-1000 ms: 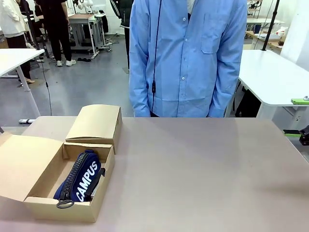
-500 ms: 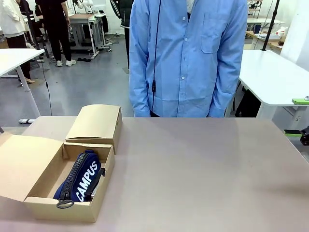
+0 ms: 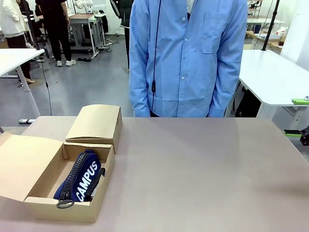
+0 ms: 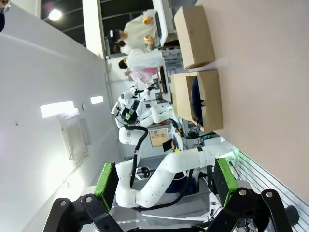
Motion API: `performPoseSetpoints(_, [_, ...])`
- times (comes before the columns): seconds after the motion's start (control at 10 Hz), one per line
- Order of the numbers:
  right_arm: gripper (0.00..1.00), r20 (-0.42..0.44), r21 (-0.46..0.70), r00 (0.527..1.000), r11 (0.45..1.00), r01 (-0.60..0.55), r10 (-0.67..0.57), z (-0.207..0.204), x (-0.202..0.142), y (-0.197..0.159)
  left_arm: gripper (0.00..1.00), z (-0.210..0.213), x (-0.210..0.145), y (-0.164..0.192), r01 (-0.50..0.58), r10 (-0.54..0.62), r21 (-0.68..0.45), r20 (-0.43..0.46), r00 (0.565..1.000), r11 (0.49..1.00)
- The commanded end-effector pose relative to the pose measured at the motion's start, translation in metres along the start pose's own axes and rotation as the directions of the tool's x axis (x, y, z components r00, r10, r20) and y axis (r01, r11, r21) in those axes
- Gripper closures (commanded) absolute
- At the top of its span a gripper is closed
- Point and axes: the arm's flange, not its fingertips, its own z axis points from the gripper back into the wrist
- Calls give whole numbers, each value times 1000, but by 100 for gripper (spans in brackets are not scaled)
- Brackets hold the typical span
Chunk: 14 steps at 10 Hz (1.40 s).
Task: Place items inside the box.
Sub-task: Close the lid of the Mailer Box closest to the robot.
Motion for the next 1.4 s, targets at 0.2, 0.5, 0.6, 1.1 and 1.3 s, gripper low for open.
performPoseSetpoints(0.2, [0, 1, 12, 1000, 1000, 20, -20, 1, -1, 7, 0, -6, -6, 6, 340, -353, -119, -124, 927, 933])
performPoseSetpoints(0.5, [0, 1, 12, 1000, 1000, 20, -20, 1, -1, 7, 0, -1, -43, 68, 681, -672, -83, -284, 684, 728])
performPoseSetpoints(0.6, [0, 1, 12, 1000, 1000, 20, -20, 1, -1, 7, 0, 3, -50, 75, 777, -741, -26, -323, 589, 629])
performPoseSetpoints(1.1, [0, 1, 12, 1000, 1000, 20, -20, 1, -1, 7, 0, 6, -51, 78, 833, -849, -218, -293, 441, 508])
performPoseSetpoints(1.3, [0, 1, 12, 1000, 1000, 20, -20, 1, -1, 7, 0, 13, -56, 104, 844, -878, -273, -279, 390, 462])
